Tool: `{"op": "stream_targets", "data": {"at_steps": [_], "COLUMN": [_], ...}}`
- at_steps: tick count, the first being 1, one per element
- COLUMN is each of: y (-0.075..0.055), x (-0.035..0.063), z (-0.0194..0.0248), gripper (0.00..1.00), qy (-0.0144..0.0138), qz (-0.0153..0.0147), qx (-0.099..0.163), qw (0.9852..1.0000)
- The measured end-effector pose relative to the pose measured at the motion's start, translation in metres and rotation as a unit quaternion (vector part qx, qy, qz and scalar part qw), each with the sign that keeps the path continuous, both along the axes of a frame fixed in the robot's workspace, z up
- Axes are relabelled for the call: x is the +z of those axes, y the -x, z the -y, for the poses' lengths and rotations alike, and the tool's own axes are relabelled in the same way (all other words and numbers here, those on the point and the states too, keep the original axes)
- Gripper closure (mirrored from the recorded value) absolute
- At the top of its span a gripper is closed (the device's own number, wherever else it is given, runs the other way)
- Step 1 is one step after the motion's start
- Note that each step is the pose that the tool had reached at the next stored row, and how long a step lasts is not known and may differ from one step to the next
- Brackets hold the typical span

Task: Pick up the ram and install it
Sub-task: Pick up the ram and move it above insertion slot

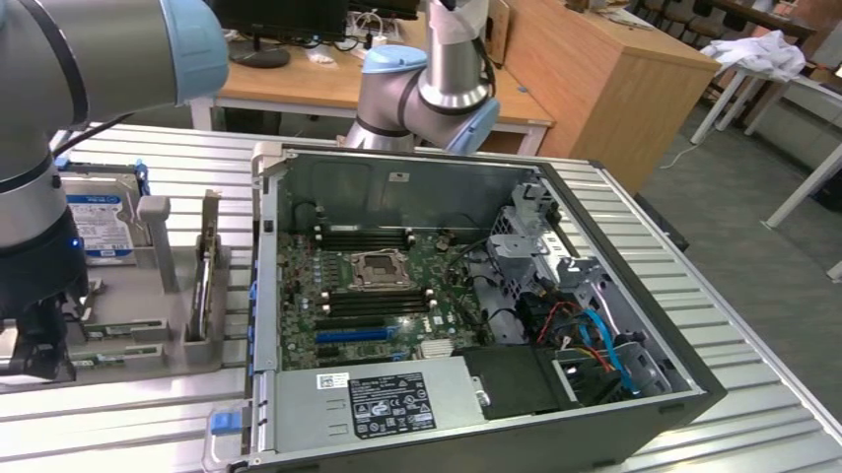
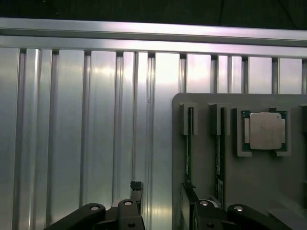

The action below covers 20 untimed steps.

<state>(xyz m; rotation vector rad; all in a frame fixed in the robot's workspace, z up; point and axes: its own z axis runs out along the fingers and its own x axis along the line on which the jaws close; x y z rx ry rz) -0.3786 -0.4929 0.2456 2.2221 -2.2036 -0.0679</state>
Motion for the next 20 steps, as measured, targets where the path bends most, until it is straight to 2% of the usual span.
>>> {"op": "stream_targets", "data": {"at_steps": [15, 20], "y": [0.0, 0.0], "x": [-0.0005, -0.0005], "z": [-0.0155, -0.0159], "gripper": [0.56, 0.56], "qy": [0.0, 0.0], "qz": [0.0, 0.0], "qx": [0.0, 0.0], "qw": [1.0, 1.0]}}
